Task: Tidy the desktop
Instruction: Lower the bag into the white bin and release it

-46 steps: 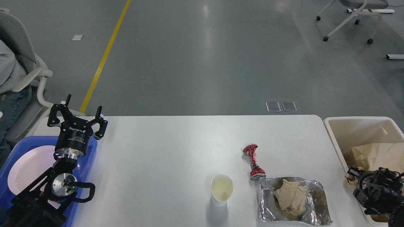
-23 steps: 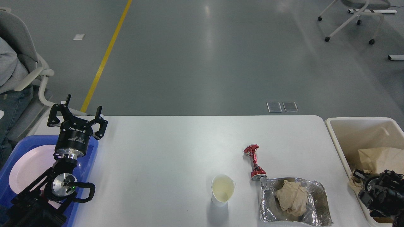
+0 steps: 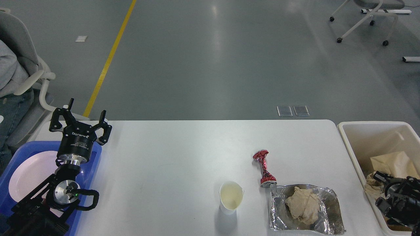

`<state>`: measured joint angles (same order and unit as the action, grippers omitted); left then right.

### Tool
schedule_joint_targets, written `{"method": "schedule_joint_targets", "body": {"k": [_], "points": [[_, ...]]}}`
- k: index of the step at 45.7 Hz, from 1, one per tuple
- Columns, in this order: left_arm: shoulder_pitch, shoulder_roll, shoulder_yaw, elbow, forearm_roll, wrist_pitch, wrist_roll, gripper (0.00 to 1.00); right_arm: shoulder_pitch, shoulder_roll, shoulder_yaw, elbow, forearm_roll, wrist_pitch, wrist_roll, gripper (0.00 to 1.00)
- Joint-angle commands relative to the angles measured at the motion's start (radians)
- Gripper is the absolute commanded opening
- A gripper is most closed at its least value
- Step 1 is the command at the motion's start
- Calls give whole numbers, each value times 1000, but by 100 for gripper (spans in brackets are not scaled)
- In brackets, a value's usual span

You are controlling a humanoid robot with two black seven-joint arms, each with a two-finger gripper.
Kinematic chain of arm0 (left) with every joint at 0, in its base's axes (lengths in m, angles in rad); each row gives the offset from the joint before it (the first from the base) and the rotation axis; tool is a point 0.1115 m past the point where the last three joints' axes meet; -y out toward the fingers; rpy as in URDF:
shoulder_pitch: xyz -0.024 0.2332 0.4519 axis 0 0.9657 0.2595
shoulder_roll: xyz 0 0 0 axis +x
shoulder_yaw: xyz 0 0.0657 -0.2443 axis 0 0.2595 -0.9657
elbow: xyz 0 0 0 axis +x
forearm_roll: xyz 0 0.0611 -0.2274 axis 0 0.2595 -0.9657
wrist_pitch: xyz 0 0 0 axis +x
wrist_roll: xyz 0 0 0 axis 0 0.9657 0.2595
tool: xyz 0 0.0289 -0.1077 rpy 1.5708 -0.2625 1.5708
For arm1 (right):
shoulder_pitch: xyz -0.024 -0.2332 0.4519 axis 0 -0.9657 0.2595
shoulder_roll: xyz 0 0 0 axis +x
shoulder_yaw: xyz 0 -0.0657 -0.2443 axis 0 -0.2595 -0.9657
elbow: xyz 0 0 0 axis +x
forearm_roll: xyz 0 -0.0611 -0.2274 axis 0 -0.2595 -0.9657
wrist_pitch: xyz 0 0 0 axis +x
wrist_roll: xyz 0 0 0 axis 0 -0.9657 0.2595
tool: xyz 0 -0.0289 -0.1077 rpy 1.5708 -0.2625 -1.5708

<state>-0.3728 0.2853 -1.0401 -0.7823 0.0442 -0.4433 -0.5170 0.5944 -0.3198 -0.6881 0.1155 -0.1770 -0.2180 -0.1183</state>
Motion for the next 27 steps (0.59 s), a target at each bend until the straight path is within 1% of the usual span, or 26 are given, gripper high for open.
{"method": "schedule_joint_targets", "body": {"k": [1,19,22,27], "points": [[0,0,0,0,0,0,0,96,-1,-1,-1,3,-1,-12,0,100],[0,0,0,0,0,0,0,96,18,-22,-8,15,-15,14,8,100],[0,0,0,0,0,0,0,96,45,-59,-8,59,-18,14,8,100],[0,0,0,0,0,0,0,96,122,-152,-8,180,-19,16,8,100]]}}
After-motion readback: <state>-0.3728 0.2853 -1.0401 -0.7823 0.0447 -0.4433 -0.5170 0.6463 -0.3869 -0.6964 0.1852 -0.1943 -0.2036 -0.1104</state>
